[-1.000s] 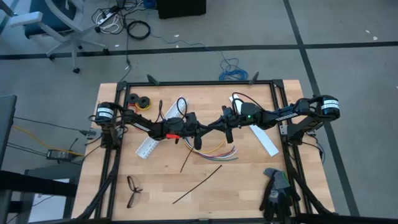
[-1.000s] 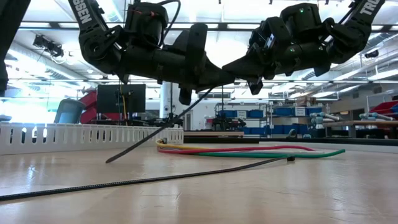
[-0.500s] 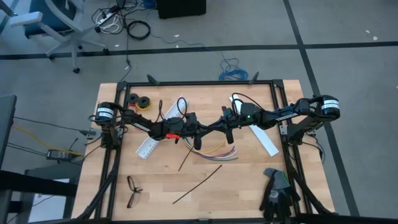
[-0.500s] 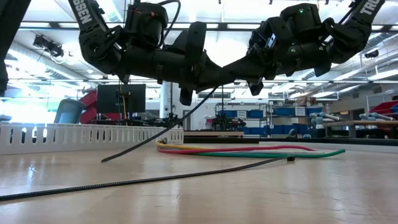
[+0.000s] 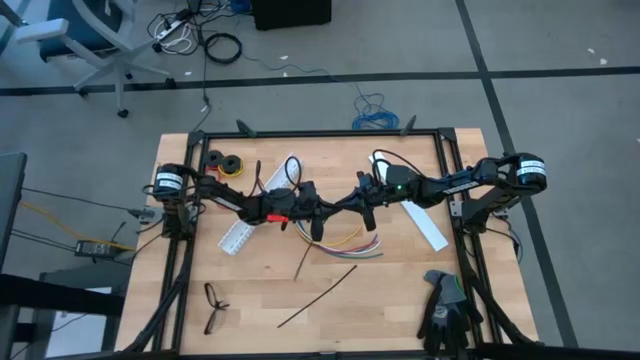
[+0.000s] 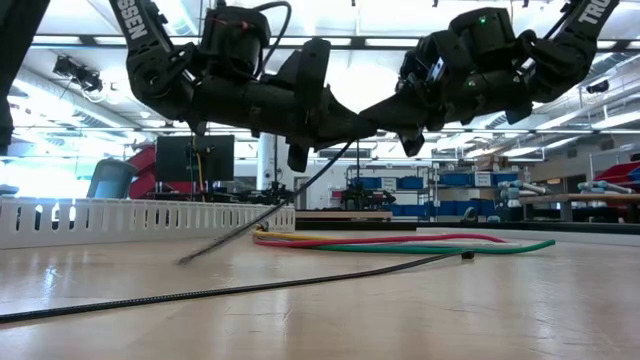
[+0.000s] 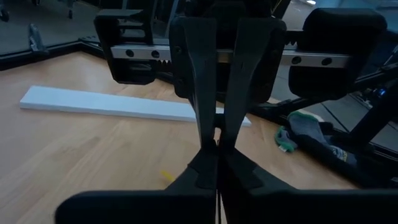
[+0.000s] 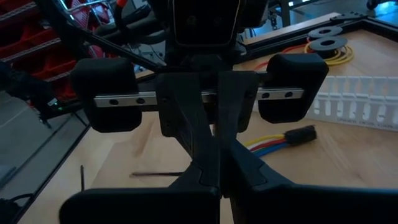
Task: Ziptie cables
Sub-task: Insert the black zip tie into the lock head
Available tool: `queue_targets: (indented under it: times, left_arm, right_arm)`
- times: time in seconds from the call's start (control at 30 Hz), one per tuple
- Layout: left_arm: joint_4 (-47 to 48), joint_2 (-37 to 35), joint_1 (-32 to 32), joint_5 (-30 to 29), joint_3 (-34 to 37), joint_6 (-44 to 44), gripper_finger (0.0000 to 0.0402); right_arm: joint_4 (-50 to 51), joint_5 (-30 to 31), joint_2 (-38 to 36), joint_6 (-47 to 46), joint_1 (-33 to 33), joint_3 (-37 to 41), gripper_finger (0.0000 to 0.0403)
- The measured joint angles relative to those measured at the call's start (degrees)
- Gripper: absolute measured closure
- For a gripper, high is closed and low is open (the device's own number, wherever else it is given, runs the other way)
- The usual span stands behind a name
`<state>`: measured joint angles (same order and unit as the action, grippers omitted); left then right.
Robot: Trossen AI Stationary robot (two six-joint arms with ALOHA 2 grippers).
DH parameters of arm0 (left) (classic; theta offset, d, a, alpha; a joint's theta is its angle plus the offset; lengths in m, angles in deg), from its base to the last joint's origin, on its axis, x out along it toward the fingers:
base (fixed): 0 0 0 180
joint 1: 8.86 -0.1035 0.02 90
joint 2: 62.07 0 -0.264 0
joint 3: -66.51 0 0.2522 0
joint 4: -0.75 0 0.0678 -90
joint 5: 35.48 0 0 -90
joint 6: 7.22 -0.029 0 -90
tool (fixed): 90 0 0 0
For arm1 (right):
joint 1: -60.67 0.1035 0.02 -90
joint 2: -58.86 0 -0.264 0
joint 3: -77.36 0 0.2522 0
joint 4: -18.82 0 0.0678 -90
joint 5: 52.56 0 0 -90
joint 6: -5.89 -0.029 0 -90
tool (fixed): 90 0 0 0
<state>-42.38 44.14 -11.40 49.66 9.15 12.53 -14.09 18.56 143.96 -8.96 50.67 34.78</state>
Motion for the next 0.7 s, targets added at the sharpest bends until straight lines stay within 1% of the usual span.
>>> queue_targets:
  times: [0.1, 0.2, 0.3, 0.4, 0.57, 0.7]
  left_arm:
    - [0.10, 0.00, -0.41, 0.25, 0.00, -0.02, 0.0396]
    - [0.14, 0.00, -0.80, 1.80, 0.00, 0.07, 0.0398]
    - [0.19, 0.00, -0.83, 1.96, 0.00, 0.32, 0.0399]
    - [0.33, 0.00, -0.92, 1.76, 0.02, 1.76, 0.0399]
    - [2.82, -0.04, -0.94, 2.02, 0.01, 3.38, 0.0400]
    - [3.07, -0.09, -1.08, 1.32, 1.05, 3.58, 0.0400]
  right_arm:
    - [0.04, 0.21, 0.00, 0.00, -0.02, 0.00, 0.0402]
    - [0.10, 0.12, 0.00, 0.01, -0.02, 0.00, 0.0402]
    - [0.15, 1.12, 0.00, -0.01, 0.04, 0.00, 0.0393]
    - [0.21, 2.22, 0.00, 1.34, 0.09, 0.02, 0.0372]
    - [0.69, 2.47, 0.07, 5.47, 0.13, 0.11, 0.0322]
    - [1.49, 6.42, 0.07, 8.63, 0.15, 0.11, 0.0289]
